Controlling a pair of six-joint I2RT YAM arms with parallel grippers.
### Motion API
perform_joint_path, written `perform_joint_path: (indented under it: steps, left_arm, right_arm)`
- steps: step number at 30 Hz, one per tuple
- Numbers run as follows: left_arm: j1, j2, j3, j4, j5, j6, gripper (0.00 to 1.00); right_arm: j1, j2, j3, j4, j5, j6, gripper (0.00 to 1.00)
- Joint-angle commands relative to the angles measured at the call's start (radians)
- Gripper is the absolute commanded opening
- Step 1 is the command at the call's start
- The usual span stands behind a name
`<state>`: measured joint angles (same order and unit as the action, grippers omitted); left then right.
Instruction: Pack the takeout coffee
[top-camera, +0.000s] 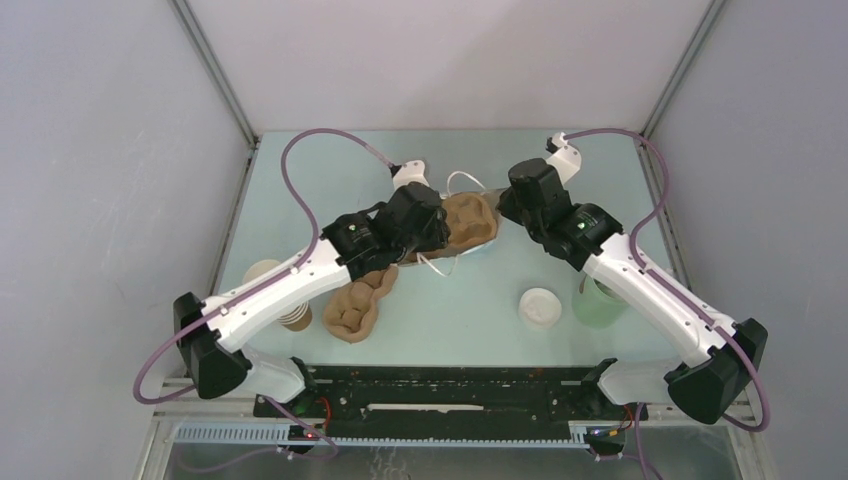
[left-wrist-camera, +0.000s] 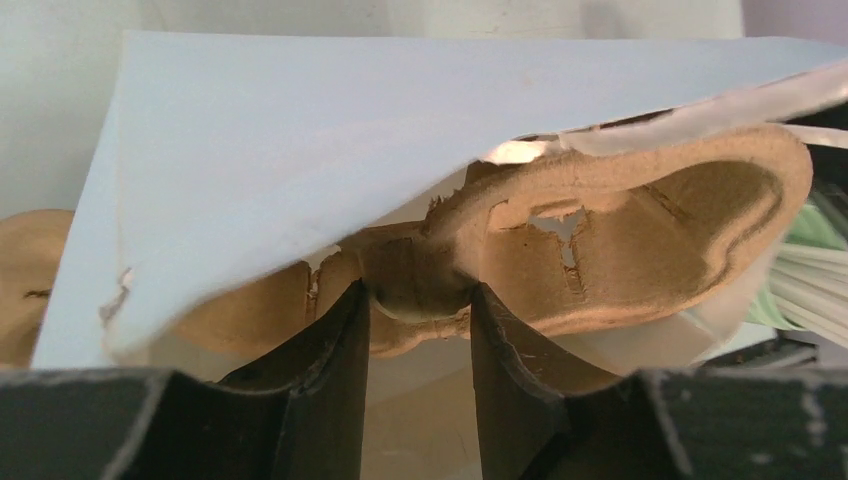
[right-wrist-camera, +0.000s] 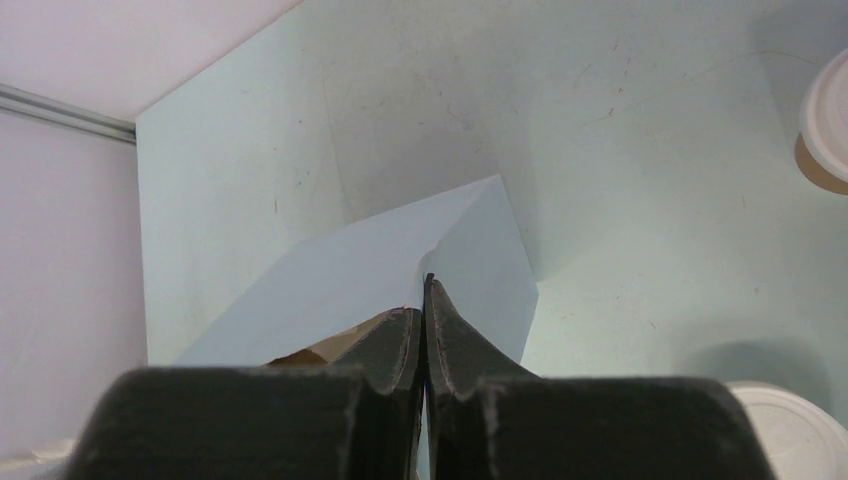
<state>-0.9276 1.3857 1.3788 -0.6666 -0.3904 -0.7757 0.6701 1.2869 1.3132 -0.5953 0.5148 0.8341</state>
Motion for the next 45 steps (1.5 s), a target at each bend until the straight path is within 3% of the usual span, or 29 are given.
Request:
perform_joint_path:
  steps: [1,12,20,31,41,45]
  left_arm:
    - [0.007,0.031,0.054,-0.108,-0.125,0.054,0.04]
    - [0.005,0.046,0.062,-0.136,-0.05,0.126,0.05]
    - [0.006,0.114,0.145,-0.211,-0.107,0.154,0.13]
    - [0.006,0.165,0.192,-0.254,-0.208,0.124,0.17]
    - [0.006,0.193,0.221,-0.266,-0.215,0.118,0.17]
    - [0.005,0.195,0.221,-0.276,-0.23,0.114,0.26]
  right_arm:
    - [0.001,-0.001,0.001,0.019,0.062,-0.032,0.08]
    - [-0.005,0.027,0.002,0.053,0.077,-0.1,0.08]
    - [-0.007,0.026,0.002,0.103,0.014,-0.133,0.09]
    - [0.022,0.02,0.001,0.102,0.04,-0.138,0.1]
    - [0.026,0.026,0.002,0.123,0.036,-0.147,0.1]
    - [0.028,0.033,0.002,0.133,0.023,-0.165,0.12]
